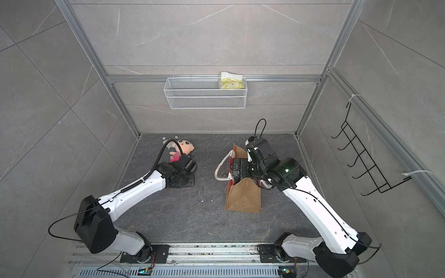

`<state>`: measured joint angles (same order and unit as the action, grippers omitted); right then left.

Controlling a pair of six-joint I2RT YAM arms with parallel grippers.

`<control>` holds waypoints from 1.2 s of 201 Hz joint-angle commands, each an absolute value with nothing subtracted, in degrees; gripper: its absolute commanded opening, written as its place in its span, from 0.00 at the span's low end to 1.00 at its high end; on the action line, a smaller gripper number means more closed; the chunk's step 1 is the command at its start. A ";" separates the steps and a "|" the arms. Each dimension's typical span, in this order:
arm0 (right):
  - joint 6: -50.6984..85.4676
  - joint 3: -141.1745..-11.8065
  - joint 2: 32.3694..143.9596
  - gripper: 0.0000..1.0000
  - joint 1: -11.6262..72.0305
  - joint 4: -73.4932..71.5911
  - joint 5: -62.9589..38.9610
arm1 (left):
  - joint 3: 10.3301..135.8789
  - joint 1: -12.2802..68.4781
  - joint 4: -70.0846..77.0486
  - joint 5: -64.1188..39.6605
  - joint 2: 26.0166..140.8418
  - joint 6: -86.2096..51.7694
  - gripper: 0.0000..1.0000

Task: Put the hourglass into the canvas bag
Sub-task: Pick up the hourglass from the center of the board, then place the hourglass in the canvas bag.

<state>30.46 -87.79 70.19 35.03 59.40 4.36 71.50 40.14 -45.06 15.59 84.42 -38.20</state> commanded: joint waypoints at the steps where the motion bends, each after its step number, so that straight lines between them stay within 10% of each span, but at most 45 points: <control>1: 30.14 -89.59 68.58 1.00 31.79 62.75 5.28 | 80.46 42.77 -45.75 19.65 81.81 -34.21 0.06; 99: 29.82 -82.62 67.57 1.00 15.04 62.44 2.18 | 106.92 55.20 -25.63 -0.34 98.80 -11.96 0.05; 241: 29.29 -71.94 67.99 1.00 3.95 57.59 2.00 | 122.04 56.30 -39.03 -3.65 122.20 -2.95 0.00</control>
